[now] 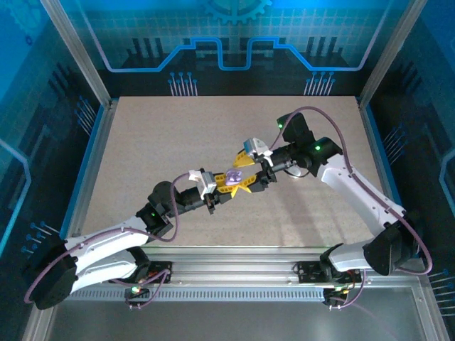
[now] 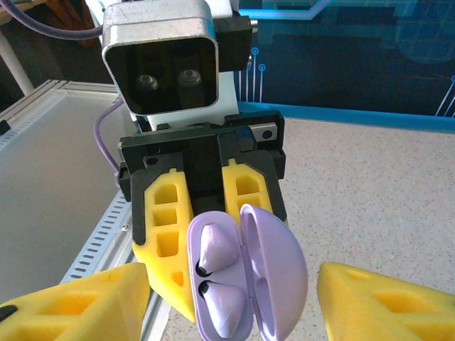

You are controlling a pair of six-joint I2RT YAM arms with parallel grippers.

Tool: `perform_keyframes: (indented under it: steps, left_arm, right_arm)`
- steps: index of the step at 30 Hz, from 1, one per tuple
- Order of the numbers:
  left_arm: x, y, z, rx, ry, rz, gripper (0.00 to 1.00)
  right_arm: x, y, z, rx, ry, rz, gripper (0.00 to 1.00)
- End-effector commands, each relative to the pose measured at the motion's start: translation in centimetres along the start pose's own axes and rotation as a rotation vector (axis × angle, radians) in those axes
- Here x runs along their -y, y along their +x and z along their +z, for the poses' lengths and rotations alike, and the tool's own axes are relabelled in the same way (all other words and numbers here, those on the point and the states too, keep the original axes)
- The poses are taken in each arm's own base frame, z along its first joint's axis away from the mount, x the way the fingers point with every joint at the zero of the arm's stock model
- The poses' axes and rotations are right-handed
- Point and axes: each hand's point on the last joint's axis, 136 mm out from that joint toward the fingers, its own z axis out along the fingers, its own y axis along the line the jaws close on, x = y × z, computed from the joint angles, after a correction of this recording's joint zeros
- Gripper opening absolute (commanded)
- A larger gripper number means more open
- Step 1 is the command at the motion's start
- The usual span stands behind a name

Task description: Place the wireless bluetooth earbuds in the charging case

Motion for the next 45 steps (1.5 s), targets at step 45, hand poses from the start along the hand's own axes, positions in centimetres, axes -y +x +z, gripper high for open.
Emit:
perform_keyframes:
  steps: [45]
  left_arm:
    - [-0.6,-2.5,-0.2,0.084,-0.032,0.051,0.17]
  right_arm:
    - [-0.9,-0.8,-1.2,-0.062,0.110,-0.094,0.54]
